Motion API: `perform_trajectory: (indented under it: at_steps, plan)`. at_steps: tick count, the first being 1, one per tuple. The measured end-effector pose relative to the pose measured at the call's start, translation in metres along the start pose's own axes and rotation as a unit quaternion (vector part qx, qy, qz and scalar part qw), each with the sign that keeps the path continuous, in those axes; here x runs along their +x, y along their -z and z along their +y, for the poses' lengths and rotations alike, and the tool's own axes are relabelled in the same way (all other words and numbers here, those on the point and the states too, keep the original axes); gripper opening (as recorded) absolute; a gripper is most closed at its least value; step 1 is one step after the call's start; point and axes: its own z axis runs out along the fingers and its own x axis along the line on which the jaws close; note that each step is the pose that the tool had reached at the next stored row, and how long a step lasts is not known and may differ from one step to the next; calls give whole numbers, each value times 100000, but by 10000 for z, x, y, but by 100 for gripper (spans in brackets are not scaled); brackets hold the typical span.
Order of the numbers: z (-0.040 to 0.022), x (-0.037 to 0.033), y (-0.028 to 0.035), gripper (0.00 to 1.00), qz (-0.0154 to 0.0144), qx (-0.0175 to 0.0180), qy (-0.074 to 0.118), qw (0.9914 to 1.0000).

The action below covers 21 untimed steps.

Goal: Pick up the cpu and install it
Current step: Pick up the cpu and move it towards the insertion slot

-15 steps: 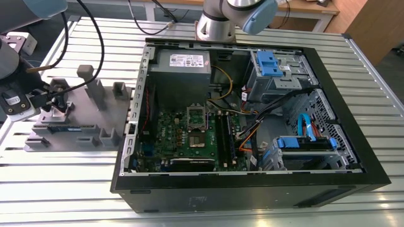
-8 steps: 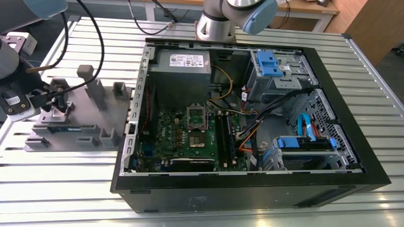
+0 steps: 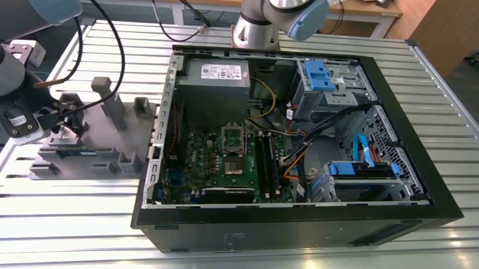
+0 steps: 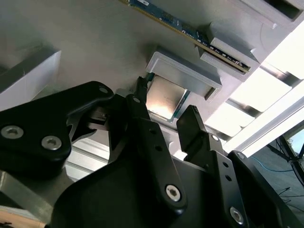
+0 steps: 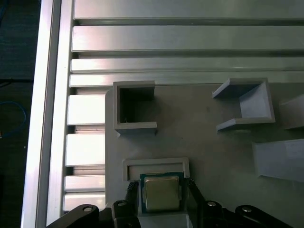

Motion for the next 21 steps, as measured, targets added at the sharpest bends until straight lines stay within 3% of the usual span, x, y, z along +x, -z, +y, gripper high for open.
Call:
perform_trajectory:
  at_steps: [21]
  plan:
    - [-17, -7, -83, 53, -11, 39, 4, 100000]
